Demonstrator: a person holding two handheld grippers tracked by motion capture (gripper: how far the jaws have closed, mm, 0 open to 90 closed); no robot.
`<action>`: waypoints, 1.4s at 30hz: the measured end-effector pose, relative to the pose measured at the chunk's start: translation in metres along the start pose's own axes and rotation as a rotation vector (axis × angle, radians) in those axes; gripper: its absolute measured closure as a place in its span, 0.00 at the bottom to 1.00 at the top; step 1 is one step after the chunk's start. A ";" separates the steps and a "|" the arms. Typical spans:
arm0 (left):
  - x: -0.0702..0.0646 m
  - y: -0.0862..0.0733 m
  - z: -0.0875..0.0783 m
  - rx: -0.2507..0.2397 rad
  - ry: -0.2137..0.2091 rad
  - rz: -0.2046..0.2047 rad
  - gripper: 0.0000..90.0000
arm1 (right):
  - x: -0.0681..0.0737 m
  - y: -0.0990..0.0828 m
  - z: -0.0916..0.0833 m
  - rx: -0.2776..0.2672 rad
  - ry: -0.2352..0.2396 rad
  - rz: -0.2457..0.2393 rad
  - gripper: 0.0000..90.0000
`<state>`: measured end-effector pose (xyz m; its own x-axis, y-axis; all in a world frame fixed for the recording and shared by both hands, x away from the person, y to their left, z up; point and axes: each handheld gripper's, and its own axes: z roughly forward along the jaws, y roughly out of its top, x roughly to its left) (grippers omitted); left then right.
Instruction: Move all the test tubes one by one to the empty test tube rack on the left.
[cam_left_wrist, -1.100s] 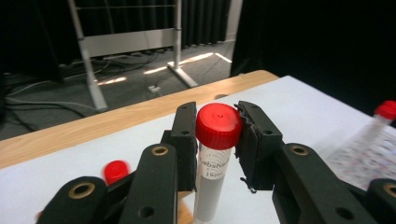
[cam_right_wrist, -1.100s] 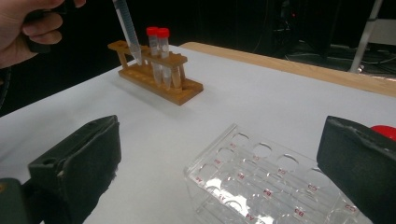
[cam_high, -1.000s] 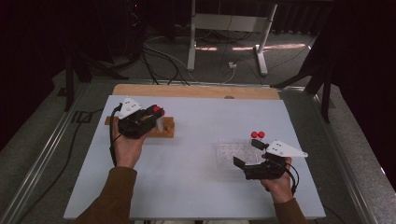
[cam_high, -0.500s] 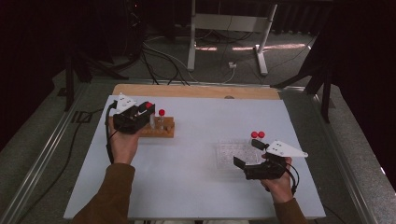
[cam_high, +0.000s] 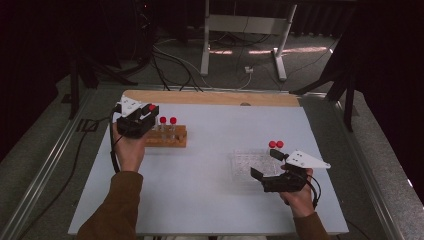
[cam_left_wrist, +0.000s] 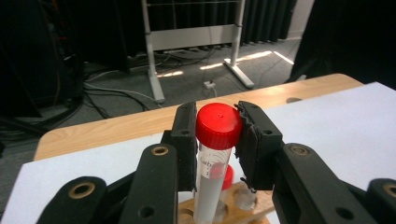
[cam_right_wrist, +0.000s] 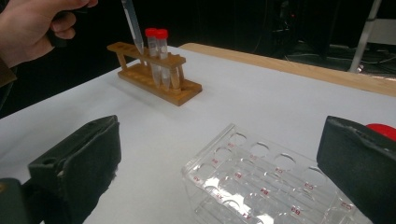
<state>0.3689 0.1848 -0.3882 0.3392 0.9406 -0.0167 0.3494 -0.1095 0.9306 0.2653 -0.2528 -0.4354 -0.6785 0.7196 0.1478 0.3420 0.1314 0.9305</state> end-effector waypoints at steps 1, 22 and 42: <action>0.001 0.000 0.001 0.000 0.006 -0.003 0.79 | 0.000 0.000 0.000 0.000 0.000 -0.001 0.00; 0.005 -0.007 0.017 0.028 0.044 -0.028 0.79 | 0.000 0.000 -0.001 -0.005 0.007 -0.003 0.00; 0.006 -0.030 0.024 0.069 0.058 -0.065 0.78 | 0.002 -0.001 0.001 0.004 0.014 -0.012 0.00</action>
<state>0.3809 0.1861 -0.4249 0.2632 0.9633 -0.0535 0.4289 -0.0672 0.9008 0.2648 -0.2508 -0.4363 -0.6915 0.7085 0.1411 0.3366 0.1432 0.9307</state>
